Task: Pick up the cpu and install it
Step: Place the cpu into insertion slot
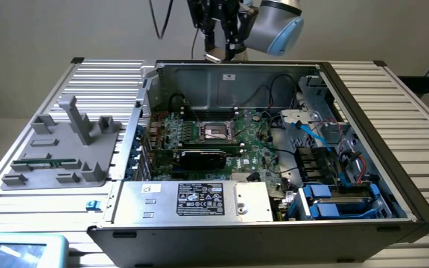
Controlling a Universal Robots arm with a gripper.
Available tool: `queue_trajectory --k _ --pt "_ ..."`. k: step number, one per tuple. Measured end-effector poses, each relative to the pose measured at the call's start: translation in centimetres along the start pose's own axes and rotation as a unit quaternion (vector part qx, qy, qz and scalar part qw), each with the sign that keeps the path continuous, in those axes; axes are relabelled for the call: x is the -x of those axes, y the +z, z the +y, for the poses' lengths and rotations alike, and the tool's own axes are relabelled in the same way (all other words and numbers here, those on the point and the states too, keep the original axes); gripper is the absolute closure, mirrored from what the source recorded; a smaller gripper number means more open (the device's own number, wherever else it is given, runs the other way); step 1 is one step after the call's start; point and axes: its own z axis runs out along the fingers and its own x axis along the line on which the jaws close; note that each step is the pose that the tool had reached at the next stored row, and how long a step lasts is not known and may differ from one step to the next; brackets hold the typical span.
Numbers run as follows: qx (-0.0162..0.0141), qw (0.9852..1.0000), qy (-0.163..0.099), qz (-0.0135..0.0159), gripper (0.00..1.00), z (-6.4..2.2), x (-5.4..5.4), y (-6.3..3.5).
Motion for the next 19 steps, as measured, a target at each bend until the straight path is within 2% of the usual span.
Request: queue_trajectory --k 5,9,12,15,19 --pt "-0.0001 0.9991 0.043 -0.0020 0.47 0.00 0.00 0.00" --pt "-0.0003 0.9970 0.077 -0.0036 0.47 0.00 0.00 0.00" --pt "-0.0004 0.9947 0.102 -0.0048 0.47 0.00 0.00 0.00" --pt "-0.0005 0.9918 0.128 -0.0060 0.47 0.00 0.00 0.00" --pt "-0.0007 0.9868 0.162 -0.0076 0.47 0.00 0.00 0.00"
